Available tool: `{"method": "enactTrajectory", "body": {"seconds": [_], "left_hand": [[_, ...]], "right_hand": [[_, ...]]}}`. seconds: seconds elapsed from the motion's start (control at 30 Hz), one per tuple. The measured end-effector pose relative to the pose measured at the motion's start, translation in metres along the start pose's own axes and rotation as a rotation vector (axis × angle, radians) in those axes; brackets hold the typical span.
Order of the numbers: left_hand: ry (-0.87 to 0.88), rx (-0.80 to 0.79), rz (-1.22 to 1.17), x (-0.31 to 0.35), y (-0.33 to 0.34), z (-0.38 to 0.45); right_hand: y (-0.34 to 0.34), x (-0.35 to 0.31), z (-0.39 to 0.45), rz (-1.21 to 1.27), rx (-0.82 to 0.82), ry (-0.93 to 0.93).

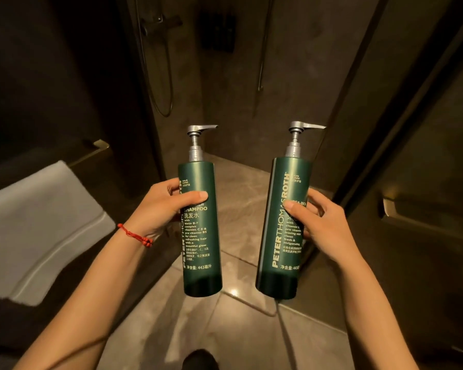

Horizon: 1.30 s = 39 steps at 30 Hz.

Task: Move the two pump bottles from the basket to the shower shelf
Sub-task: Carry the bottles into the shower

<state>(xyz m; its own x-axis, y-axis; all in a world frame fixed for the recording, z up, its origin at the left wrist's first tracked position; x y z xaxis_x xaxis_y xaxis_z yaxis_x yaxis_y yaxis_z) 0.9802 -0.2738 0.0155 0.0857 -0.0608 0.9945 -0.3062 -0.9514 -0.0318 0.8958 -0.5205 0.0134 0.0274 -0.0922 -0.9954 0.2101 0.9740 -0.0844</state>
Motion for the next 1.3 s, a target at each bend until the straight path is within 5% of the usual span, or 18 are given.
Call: {"method": "enactTrajectory", "body": {"seconds": [0.73,1.3], "left_hand": [[-0.106,-0.222,-0.056,0.063,0.022,0.452],[-0.053,-0.066,-0.038,0.101,-0.016,0.734]], "right_hand": [[-0.051,0.017,0.395,0.029,0.159,0.060],[-0.053,0.019,0.716,0.005,0.078,0.001]]}}
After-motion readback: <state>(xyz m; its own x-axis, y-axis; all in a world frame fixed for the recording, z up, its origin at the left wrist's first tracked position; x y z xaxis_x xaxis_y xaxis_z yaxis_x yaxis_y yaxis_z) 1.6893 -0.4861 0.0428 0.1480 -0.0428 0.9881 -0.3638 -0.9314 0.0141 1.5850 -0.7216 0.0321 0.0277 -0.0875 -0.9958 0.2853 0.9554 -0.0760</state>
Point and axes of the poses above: each hand's wrist, its own z-axis towards the middle knuckle, its own y-axis out of the palm, x = y × z, the point moved 1 cm from there along z, towards the middle knuckle, and after that the axes turned 1 degree about -x, right-handed, at the moved point
